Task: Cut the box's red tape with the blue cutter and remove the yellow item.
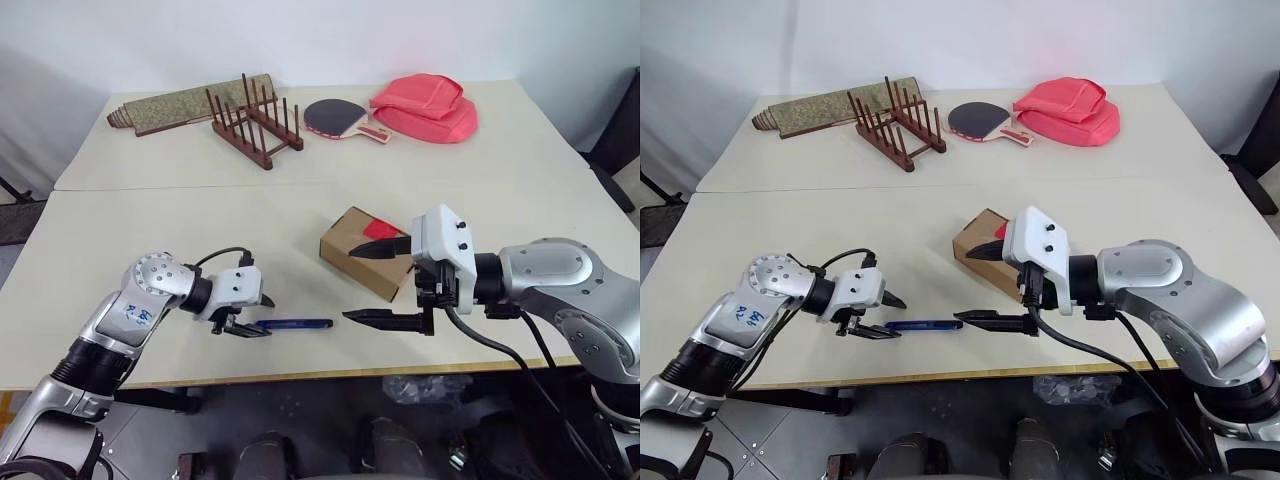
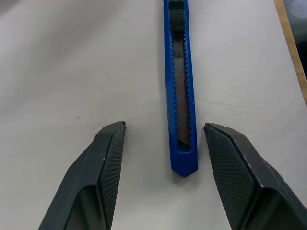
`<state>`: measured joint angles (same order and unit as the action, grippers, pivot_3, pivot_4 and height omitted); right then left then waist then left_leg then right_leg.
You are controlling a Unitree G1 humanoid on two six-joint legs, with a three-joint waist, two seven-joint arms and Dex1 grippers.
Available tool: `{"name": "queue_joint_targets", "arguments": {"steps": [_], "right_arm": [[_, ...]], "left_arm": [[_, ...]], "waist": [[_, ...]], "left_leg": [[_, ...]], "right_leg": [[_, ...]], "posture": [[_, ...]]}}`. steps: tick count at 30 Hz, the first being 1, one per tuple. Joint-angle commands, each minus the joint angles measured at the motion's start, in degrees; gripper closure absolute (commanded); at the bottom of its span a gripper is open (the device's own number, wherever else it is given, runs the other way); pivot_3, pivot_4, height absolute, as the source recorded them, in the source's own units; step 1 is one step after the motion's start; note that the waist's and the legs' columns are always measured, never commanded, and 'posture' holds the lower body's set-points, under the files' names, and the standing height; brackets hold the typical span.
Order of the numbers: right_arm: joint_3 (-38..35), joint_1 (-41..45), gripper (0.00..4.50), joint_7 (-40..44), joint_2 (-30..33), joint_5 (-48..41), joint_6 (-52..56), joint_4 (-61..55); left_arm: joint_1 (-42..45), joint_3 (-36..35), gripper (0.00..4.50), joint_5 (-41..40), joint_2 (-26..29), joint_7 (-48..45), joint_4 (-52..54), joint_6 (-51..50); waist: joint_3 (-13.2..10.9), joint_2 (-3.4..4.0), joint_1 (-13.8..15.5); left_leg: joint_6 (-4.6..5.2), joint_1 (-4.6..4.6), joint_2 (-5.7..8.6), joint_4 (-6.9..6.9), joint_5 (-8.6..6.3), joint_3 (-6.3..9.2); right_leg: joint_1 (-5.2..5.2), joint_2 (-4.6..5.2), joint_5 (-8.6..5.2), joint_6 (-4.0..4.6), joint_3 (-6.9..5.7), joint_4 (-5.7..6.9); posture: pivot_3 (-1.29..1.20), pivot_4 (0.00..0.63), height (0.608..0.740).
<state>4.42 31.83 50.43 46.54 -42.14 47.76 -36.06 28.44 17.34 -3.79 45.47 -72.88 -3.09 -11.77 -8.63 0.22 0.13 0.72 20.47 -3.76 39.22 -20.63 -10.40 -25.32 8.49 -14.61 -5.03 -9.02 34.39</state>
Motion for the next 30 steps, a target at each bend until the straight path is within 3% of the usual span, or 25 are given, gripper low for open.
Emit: {"name": "queue_joint_targets", "arguments": {"steps": [1,5,9,25,30], "right_arm": [[-0.1,1.1,0.00,0.3,0.0,0.0,-0.5,-0.7],[0.0,1.2,0.00,0.4,0.1,0.0,-0.4,-0.8],[0.0,1.4,0.00,0.4,0.1,0.1,-0.4,-0.9],[3.5,4.7,0.00,0.5,1.0,0.0,3.2,-3.3],[10.3,6.6,0.00,-1.0,2.4,4.5,6.7,-4.4]], "left_arm": [[-2.8,6.0,2.51,5.2,-1.3,-0.6,-3.3,1.8],[-2.6,6.3,2.51,6.4,-2.5,-0.3,-3.8,3.3],[-2.7,6.4,3.37,7.0,-3.1,-0.6,-3.6,3.1],[-3.1,7.7,3.37,10.7,-4.4,0.3,-2.4,1.9],[-5.0,7.5,3.37,11.6,-3.7,1.9,1.4,-2.6]], "waist": [[0.0,0.03,0.0],[0.1,0.10,0.4],[0.1,0.12,1.2],[0.2,0.38,1.4],[0.4,0.56,1.4]], "left_leg": [[0.00,0.00,0.01,0.00,0.00,0.00],[0.05,-0.02,0.05,0.01,0.02,0.01],[0.12,-0.07,0.07,0.08,0.00,0.02],[0.39,-0.24,0.03,0.17,-0.14,0.31],[0.43,-0.25,0.03,0.17,-0.16,0.33]], "right_leg": [[0.00,0.00,0.00,0.00,0.00,0.00],[0.06,0.04,0.03,-0.05,0.00,-0.01],[0.17,0.06,0.07,-0.11,0.03,-0.06],[0.72,0.18,0.11,-0.18,-0.06,-0.48],[0.76,0.21,0.11,-0.19,-0.06,-0.49]], "posture": [[0.00,0.150,0.740],[0.00,0.150,0.740],[0.00,0.150,0.740],[0.00,0.150,0.740],[0.00,0.150,0.740]]}}
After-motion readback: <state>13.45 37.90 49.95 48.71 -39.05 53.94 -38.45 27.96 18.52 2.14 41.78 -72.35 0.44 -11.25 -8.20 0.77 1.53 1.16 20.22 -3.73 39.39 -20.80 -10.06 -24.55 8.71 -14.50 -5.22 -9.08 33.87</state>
